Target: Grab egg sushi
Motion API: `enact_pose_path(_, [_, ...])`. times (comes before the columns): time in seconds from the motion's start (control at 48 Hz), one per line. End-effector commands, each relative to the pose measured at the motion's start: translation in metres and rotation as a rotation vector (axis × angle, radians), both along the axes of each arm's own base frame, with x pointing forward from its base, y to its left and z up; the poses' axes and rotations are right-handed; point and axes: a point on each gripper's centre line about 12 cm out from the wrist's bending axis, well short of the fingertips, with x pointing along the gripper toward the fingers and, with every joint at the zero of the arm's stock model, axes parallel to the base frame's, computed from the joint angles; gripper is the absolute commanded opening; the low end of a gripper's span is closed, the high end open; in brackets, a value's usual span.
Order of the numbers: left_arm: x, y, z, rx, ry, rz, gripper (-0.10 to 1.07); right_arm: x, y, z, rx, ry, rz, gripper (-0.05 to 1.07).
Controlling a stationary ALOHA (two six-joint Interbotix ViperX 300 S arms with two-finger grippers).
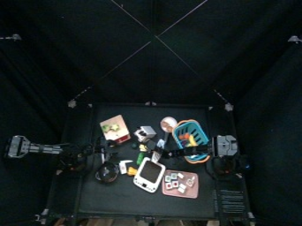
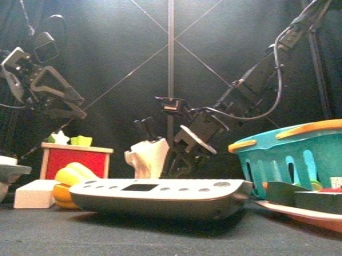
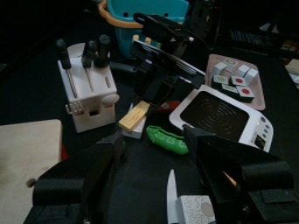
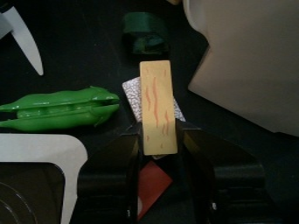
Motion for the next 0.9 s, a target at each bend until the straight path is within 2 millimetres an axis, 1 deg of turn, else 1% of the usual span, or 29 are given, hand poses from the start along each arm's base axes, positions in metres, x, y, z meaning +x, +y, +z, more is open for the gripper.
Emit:
enact_pose_path(0.0, [0.002,0.001,0.004,0.004,-0.013,0.001,0.92,0.002,-0.003,0.025,-0.008,-0.061,-0.009,0.56])
enact_pose_path(0.125, [0.002,0.001,0.004,0.004,-0.013,0.001,0.92,0.001,-0.003,0.034,-0.01,-0.081,-0.014,0.51])
enact_pose_path(0.208, [0.002,0.001,0.004,0.004,-0.013,0.001,0.92,0.0,-0.001,0.046,-0.018,-0.111,-0.017,0.5])
enact_pose_path(0.312, [0.002,0.0,0.004,0.005,-0.012,0.0,0.92,-0.005,0.0,0.062,-0.038,-0.147,-0.026,0.49])
enact_pose_path(0.458, [0.003,0.0,0.005,0.007,-0.014,-0.003,0.92,-0.014,0.012,0.077,-0.071,-0.181,-0.014,0.49])
enact_pose_path(0.625, [0.004,-0.002,0.006,0.009,-0.019,-0.012,0.92,-0.02,0.023,0.085,-0.101,-0.201,-0.007,0.49])
enact_pose_path(0.875, [0.008,-0.01,0.012,0.013,-0.033,-0.055,0.93,-0.02,0.047,0.099,-0.108,-0.239,0.059,0.49])
